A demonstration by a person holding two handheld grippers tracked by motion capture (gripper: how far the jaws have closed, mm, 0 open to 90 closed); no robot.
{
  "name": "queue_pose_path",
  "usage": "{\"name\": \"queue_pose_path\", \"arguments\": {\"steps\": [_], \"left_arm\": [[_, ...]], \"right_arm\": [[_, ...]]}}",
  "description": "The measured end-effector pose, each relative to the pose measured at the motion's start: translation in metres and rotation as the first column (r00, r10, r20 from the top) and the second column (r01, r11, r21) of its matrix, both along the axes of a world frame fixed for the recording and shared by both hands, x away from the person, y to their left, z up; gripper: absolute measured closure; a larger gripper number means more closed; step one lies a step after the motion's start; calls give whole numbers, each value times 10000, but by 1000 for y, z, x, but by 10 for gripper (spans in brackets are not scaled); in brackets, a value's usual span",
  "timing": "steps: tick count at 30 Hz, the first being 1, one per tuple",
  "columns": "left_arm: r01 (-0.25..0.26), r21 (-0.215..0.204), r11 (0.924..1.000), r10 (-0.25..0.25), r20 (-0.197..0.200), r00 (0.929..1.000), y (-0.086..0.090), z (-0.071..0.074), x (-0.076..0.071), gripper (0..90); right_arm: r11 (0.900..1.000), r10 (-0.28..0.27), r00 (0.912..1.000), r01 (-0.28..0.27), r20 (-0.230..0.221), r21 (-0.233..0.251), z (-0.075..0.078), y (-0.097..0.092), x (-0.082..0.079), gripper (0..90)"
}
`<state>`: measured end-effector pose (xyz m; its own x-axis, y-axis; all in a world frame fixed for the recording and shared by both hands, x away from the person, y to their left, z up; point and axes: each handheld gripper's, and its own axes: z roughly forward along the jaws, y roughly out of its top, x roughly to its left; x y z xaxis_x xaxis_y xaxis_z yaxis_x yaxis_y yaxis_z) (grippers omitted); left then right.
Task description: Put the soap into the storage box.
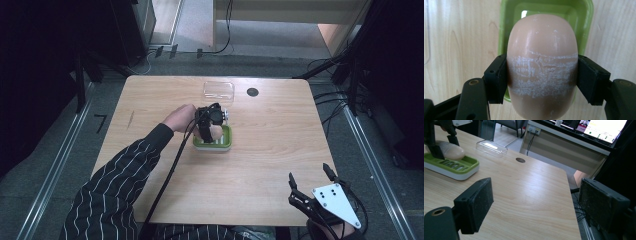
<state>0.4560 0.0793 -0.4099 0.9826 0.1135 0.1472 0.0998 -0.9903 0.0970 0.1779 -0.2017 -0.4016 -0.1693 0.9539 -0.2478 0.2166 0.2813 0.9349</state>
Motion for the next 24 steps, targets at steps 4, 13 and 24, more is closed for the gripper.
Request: {"name": "queue_pose_path", "arguments": {"steps": [4,13,24], "left_arm": [[40,2,10000,-40,-121,9999,-3,-5,4,336],[-21,155,9999,25,-262,9997,-4,-13,10,336],[-31,62,10000,33,-319,9995,-5,-18,11,335]], "right_arm": [[10000,-2,10000,2,-25,18,0,0,0,134],[10000,37,10000,-37,7,3,0,0,0,134],[10000,69,10000,-69,43,-48,0,0,1,134]]}}
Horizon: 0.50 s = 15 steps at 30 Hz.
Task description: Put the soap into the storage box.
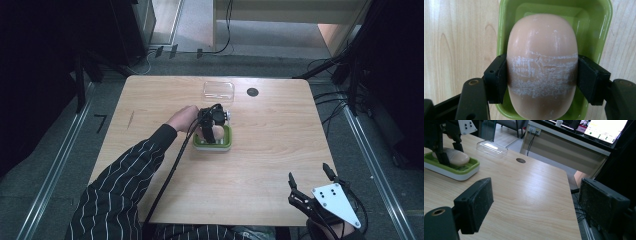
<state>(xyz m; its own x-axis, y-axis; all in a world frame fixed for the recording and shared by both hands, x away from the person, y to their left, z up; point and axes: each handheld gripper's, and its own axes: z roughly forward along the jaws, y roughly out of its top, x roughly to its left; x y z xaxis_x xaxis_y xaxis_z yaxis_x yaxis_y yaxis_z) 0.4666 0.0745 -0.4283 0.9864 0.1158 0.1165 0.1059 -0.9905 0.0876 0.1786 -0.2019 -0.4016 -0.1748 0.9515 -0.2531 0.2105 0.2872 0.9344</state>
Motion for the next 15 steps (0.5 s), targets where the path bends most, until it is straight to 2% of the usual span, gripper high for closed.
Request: {"name": "queue_pose_path", "arguments": {"steps": [4,6,15], "left_arm": [[49,88,9999,-49,-71,10000,-1,-1,1,335],[20,-10,10000,-20,-188,9998,-1,-2,1,334],[226,-66,9997,-227,-125,9997,-2,-7,1,334]], "right_arm": [[10000,-12,10000,12,-11,21,0,0,0,134],[10000,-27,10000,27,-29,46,0,0,0,134],[10000,-15,10000,15,-23,18,0,0,0,134]]}}
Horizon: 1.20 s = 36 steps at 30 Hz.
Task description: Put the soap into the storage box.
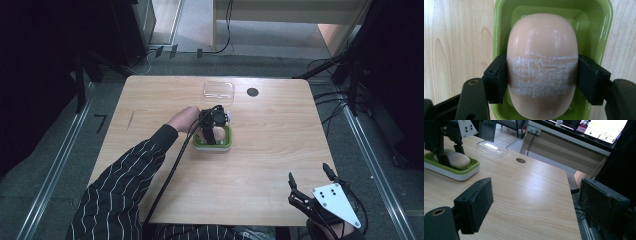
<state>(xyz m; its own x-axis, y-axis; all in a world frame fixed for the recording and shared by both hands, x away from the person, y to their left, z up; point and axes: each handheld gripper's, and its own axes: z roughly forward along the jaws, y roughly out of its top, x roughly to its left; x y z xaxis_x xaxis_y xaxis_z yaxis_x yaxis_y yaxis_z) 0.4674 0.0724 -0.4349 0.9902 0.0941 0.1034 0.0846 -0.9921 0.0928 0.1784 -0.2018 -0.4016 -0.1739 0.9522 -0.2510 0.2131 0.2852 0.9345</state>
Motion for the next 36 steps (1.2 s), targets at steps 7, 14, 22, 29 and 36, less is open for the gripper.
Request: {"name": "queue_pose_path", "arguments": {"steps": [7,14,22,29,36], "left_arm": [[44,-22,10000,-44,1,10000,2,1,1,342],[4,-216,9998,-4,-8,10000,4,7,0,319],[-828,-108,9965,827,-152,9965,8,17,-4,137],[-1582,-277,9870,1570,-402,9868,15,26,-10,76],[-2149,-421,9757,2131,-432,9761,23,30,-23,110]], "right_arm": [[10000,-2,10000,2,20,13,0,0,0,134],[10000,-7,10000,7,-4,0,0,0,0,134],[10000,-7,10000,7,7,-2,0,0,0,134],[10000,-11,10000,11,-2,10,0,1,0,134],[10000,-1,10000,1,6,10,0,1,0,134]]}}
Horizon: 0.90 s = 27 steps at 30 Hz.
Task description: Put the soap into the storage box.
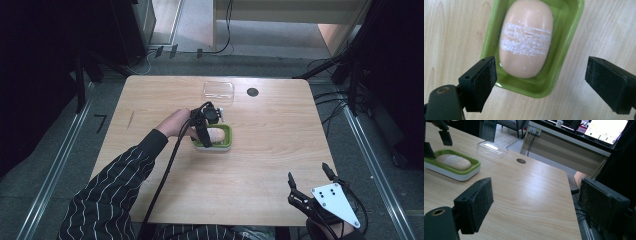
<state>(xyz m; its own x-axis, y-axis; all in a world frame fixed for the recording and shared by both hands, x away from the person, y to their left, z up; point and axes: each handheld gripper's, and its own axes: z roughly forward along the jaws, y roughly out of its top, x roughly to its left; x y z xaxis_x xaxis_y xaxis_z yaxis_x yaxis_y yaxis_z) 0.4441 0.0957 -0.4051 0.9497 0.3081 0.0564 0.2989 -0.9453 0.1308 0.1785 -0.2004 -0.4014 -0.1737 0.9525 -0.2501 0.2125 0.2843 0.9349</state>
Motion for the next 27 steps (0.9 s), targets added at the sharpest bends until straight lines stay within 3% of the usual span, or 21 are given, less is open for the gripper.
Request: {"name": "queue_pose_path", "arguments": {"steps": [2,11,22,27], "left_arm": [[-34,228,9997,34,1,10000,1,0,-4,85],[-144,471,9988,144,5,9999,6,-3,-25,34],[-633,252,9977,625,317,9975,23,3,-54,27],[-791,342,9963,782,266,9966,32,2,-65,14]], "right_arm": [[10000,61,10000,-60,78,-59,0,0,1,134],[10000,81,9999,-81,70,-21,0,1,1,134],[10000,83,9999,-83,89,12,0,1,0,134],[10000,88,9999,-88,88,22,0,1,1,134]]}}
